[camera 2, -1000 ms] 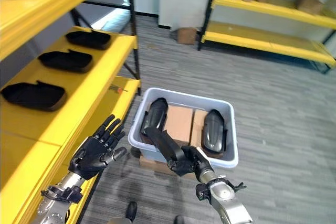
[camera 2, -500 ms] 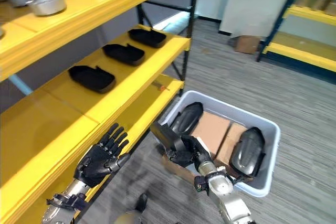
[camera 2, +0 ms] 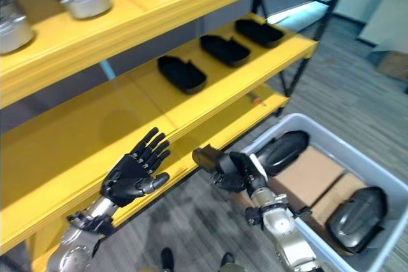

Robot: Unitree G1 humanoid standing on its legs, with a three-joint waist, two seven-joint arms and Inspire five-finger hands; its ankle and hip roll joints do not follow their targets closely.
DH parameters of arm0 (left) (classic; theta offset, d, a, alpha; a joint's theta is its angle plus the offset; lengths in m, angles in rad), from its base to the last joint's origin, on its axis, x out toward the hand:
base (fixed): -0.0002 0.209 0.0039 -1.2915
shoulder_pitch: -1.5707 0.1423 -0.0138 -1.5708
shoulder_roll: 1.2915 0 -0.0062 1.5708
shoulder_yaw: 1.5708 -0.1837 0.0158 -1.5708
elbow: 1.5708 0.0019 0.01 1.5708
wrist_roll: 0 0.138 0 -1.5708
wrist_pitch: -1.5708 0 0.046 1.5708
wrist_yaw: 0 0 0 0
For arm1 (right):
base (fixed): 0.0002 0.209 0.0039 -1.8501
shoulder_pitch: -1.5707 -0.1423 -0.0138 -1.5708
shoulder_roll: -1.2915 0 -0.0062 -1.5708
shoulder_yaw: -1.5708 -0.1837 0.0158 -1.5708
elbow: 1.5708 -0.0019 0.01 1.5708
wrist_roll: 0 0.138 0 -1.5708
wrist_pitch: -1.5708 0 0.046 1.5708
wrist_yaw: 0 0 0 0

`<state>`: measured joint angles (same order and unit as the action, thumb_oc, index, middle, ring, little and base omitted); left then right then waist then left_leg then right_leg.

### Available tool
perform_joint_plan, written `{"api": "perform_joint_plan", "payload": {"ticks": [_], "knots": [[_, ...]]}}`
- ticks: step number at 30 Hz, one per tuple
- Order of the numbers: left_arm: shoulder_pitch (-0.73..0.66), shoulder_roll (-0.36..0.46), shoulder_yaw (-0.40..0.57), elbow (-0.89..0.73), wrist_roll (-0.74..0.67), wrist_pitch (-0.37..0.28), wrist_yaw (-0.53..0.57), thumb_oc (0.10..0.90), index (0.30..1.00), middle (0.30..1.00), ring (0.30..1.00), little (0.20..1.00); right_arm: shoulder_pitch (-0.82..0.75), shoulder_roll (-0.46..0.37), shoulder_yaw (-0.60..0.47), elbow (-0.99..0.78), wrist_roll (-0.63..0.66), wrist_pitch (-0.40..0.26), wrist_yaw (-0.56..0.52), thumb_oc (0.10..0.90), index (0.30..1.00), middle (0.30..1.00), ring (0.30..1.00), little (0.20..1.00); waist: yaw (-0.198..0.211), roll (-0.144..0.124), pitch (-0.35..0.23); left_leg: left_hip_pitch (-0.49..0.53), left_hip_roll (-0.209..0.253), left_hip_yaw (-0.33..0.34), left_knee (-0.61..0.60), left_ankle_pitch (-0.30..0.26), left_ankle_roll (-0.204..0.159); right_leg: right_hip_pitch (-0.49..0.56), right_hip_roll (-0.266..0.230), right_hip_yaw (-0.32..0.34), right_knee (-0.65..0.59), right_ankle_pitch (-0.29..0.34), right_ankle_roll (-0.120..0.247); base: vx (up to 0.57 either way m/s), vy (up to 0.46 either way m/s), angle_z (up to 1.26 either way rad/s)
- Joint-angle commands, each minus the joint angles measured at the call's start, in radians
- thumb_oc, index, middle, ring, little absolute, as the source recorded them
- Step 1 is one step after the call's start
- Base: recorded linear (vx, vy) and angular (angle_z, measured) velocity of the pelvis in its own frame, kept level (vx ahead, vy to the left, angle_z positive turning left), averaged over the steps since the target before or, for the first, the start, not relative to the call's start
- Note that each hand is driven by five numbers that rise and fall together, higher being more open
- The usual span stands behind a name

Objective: Move parts from the plastic box to the shelf.

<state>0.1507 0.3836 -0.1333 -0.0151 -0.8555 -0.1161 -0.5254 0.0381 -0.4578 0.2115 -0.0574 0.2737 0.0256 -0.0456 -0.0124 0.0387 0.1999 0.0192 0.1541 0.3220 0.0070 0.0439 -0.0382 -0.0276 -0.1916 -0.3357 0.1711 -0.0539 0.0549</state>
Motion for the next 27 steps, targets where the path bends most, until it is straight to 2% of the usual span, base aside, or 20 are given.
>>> {"api": "perform_joint_plan", "payload": {"ticks": [1, 4, 7, 8, 10, 12, 15, 16, 18, 19, 20, 22, 23, 24, 27], "knots": [[-0.002, 0.039, 0.036, -0.101, -0.020, -0.122, 0.010, 0.900, 1.000, 1.000, 1.000, 1.000, -0.090, 0.022, -0.008, -0.155, -0.072, -0.178, -0.037, 0.400, 0.300, 0.300, 0.300, 0.300, -0.009, -0.009, -0.068, 0.047, 0.070, -0.004, -0.007, 0.045, -0.048, 0.066, 0.011, -0.011, -0.041, -0.001, -0.002, -0.06, 0.294, 0.39], [0.007, 0.052, 0.037, -0.111, -0.027, -0.132, 0.022, 0.900, 1.000, 1.000, 1.000, 1.000, -0.102, 0.020, -0.006, -0.155, -0.097, -0.174, -0.045, 0.400, 0.300, 0.300, 0.300, 0.300, 0.004, -0.007, -0.072, 0.059, 0.038, -0.011, -0.036, 0.019, -0.035, 0.078, -0.013, -0.018, -0.057, 0.016, 0.019, -0.06, 0.362, 0.43], [0.022, 0.065, 0.050, -0.122, -0.027, -0.134, 0.023, 0.900, 1.000, 1.000, 1.000, 1.000, -0.110, 0.029, 0.002, -0.156, -0.122, -0.176, -0.050, 0.400, 0.300, 0.300, 0.300, 0.300, 0.035, -0.012, -0.073, 0.071, -0.001, -0.013, -0.062, 0.009, -0.018, 0.096, -0.050, -0.054, -0.088, 0.057, 0.059, -0.05, 0.382, 0.26], [0.026, 0.068, 0.052, -0.123, -0.026, -0.137, 0.022, 0.900, 1.000, 1.000, 1.000, 1.000, -0.109, 0.030, 0.003, -0.157, -0.133, -0.182, -0.052, 0.400, 0.300, 0.300, 0.300, 0.300, 0.040, -0.014, -0.073, 0.082, -0.008, -0.022, -0.066, -0.004, -0.022, 0.105, -0.057, -0.052, -0.091, 0.052, 0.075, 0.00, 0.252, 0.24], [0.036, 0.075, 0.062, -0.130, -0.023, -0.144, 0.002, 0.900, 1.000, 1.000, 1.000, 1.000, -0.117, 0.033, 0.003, -0.159, -0.160, -0.190, -0.067, 0.400, 0.300, 0.300, 0.300, 0.300, 0.069, -0.022, -0.071, 0.082, -0.032, -0.027, -0.073, -0.015, -0.010, 0.115, -0.086, -0.082, -0.117, 0.095, 0.097, -0.04, 0.273, 0.22], [0.038, 0.083, 0.071, -0.137, -0.023, -0.146, -0.016, 0.900, 1.000, 1.000, 1.000, 1.000, -0.124, 0.030, -0.001, -0.164, -0.204, -0.201, -0.093, 0.400, 0.300, 0.300, 0.300, 0.300, 0.090, -0.028, -0.067, 0.073, -0.054, -0.032, -0.071, -0.027, 0.006, 0.116, -0.105, -0.100, -0.113, 0.109, 0.105, -0.08, 0.260, 0.15], [0.032, 0.089, 0.074, -0.135, -0.033, -0.142, -0.033, 0.900, 1.000, 1.000, 1.000, 1.000, -0.133, 0.031, -0.008, -0.167, -0.266, -0.213, -0.142, 0.400, 0.300, 0.300, 0.300, 0.300, 0.112, -0.038, -0.062, 0.044, -0.083, -0.042, -0.047, -0.048, 0.036, 0.105, -0.127, -0.103, -0.047, 0.101, 0.098, -0.05, 0.261, 0.39], [0.029, 0.090, 0.073, -0.136, -0.033, -0.137, -0.055, 0.900, 1.000, 1.000, 1.000, 1.000, -0.136, 0.033, -0.005, -0.179, -0.322, -0.213, -0.184, 0.400, 0.300, 0.300, 0.300, 0.300, 0.116, -0.044, -0.052, 0.027, -0.101, -0.060, -0.026, -0.063, 0.059, 0.079, -0.142, -0.073, 0.041, 0.109, 0.095, 0.00, 0.286, 0.65], [0.027, 0.090, 0.069, -0.137, -0.038, -0.136, -0.066, 0.900, 1.000, 1.000, 1.000, 1.000, -0.138, 0.034, -0.003, -0.182, -0.360, -0.210, -0.214, 0.400, 0.300, 0.300, 0.300, 0.300, 0.115, -0.047, -0.047, 0.021, -0.110, -0.077, -0.019, -0.069, 0.070, 0.066, -0.133, -0.041, 0.076, 0.102, 0.092, 0.01, 0.136, 0.60], [0.018, 0.091, 0.060, -0.145, -0.045, -0.127, -0.074, 0.900, 1.000, 1.000, 1.000, 1.000, -0.142, 0.028, -0.001, -0.185, -0.389, -0.200, -0.252, 0.400, 0.300, 0.300, 0.300, 0.300, 0.101, -0.046, -0.040, 0.004, -0.120, -0.111, -0.015, -0.059, 0.089, 0.034, -0.079, 0.019, 0.097, 0.088, 0.069, 0.02, 0.054, 0.66], [0.000, 0.094, 0.049, -0.148, -0.051, -0.120, -0.078, 0.900, 1.000, 1.000, 1.000, 1.000, -0.148, 0.018, -0.003, -0.179, -0.433, -0.214, -0.288, 0.400, 0.300, 0.300, 0.300, 0.300, 0.083, -0.046, -0.035, 0.001, -0.127, -0.150, -0.014, -0.062, 0.091, 0.010, -0.027, 0.082, 0.091, 0.062, 0.061, 0.03, 0.043, 1.42], [-0.036, 0.096, 0.030, -0.146, -0.055, -0.118, -0.058, 0.900, 1.000, 1.000, 1.000, 1.000, -0.165, 0.001, -0.009, -0.181, -0.474, -0.233, -0.298, 0.400, 0.300, 0.300, 0.300, 0.300, 0.069, -0.046, -0.035, -0.009, -0.129, -0.179, -0.013, -0.062, 0.083, -0.012, 0.006, 0.133, 0.029, 0.061, 0.060, 0.07, -0.036, 1.38], [-0.055, 0.092, 0.022, -0.154, -0.050, -0.115, -0.033, 0.900, 1.000, 1.000, 1.000, 1.000, -0.185, -0.012, -0.012, -0.186, -0.498, -0.234, -0.305, 0.400, 0.300, 0.300, 0.300, 0.300, 0.069, -0.052, -0.031, -0.006, -0.128, -0.186, -0.015, -0.066, 0.075, -0.020, 0.002, 0.149, -0.040, 0.097, 0.072, 0.21, -0.206, 0.47], [-0.067, 0.085, 0.013, -0.161, -0.073, -0.112, -0.006, 0.900, 1.000, 1.000, 1.000, 1.000, -0.214, -0.026, -0.008, -0.186, -0.519, -0.221, -0.305, 0.400, 0.300, 0.300, 0.300, 0.300, 0.067, -0.063, -0.026, 0.013, -0.127, -0.193, -0.024, -0.080, 0.066, -0.026, -0.003, 0.177, -0.141, 0.165, 0.096, 0.26, -0.243, 0.31], [-0.064, 0.074, -0.002, -0.172, -0.076, -0.100, 0.002, 0.900, 1.000, 1.000, 1.000, 1.000, -0.234, -0.032, 0.000, -0.183, -0.539, -0.201, -0.301, 0.400, 0.300, 0.300, 0.300, 0.300, 0.060, -0.067, -0.021, 0.046, -0.119, -0.213, -0.038, -0.095, 0.062, -0.043, -0.001, 0.228, -0.184, 0.214, 0.111, 0.24, -0.177, 0.14]]}}
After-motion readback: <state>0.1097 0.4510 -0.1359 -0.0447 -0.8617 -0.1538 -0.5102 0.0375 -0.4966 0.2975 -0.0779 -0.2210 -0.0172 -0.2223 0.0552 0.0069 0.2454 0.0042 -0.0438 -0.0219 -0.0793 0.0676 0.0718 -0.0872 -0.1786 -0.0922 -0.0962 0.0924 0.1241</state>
